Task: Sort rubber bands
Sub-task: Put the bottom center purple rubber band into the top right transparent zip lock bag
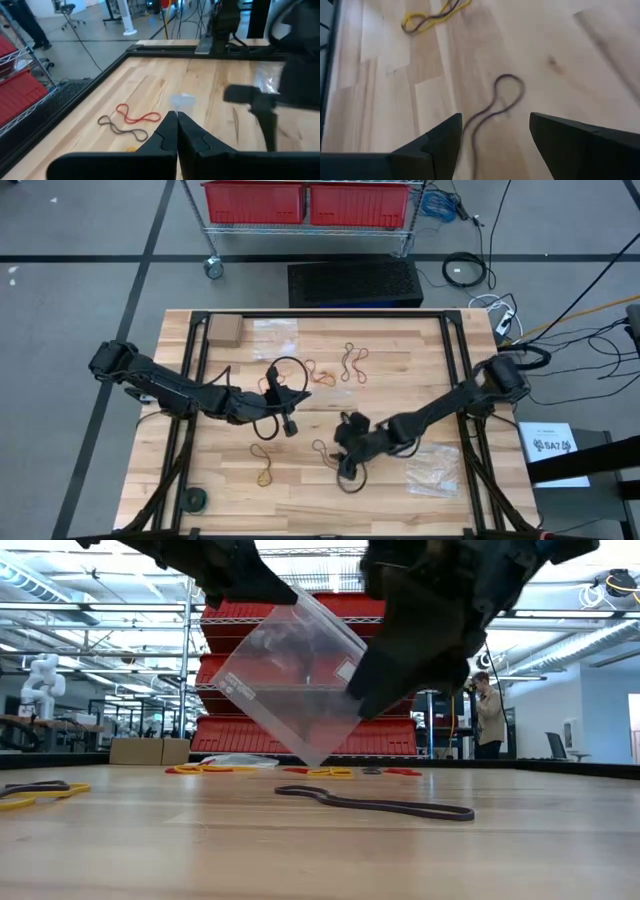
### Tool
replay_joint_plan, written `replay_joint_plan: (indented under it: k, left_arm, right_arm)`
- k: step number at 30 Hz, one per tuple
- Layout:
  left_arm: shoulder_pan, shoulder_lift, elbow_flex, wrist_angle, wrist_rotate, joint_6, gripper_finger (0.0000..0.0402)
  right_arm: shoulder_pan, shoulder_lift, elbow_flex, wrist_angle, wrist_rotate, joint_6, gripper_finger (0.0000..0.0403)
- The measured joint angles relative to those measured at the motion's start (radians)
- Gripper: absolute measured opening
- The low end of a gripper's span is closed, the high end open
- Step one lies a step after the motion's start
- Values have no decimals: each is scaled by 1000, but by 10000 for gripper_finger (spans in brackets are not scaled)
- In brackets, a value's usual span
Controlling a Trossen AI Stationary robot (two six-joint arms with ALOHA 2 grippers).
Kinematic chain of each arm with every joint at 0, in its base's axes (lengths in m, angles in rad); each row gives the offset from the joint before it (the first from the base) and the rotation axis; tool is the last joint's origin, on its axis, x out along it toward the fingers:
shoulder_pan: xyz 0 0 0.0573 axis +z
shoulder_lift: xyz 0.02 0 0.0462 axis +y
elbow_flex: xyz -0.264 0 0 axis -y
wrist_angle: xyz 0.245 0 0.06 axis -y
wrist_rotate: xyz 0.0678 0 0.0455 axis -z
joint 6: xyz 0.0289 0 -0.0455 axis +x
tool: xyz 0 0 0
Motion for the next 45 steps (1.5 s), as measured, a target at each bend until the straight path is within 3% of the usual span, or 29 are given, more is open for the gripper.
replay_joint_plan:
  k: [8,17,21,26,32,39,45]
  left_arm:
    - [-23,-17,0,-16,0,1,0]
    - [-62,-16,0,-23,4,0,0]
    - [-66,-16,0,-23,4,0,0]
    - [-65,-16,0,-23,3,1,0]
    - [-65,-16,0,-25,-13,2,0]
    - [-62,-17,0,-13,-15,9,0]
    - [-49,-17,0,-11,-16,10,0]
  right_arm:
    - [15,235,301,-338,49,70,226]
    - [27,349,410,-384,46,157,220]
    - [27,372,416,-417,57,184,186]
    - [15,412,418,-434,34,164,108]
    - [2,397,415,-449,24,81,10]
    - [-9,292,398,-536,-39,-34,1]
    - [-6,152,405,-568,-19,-85,0]
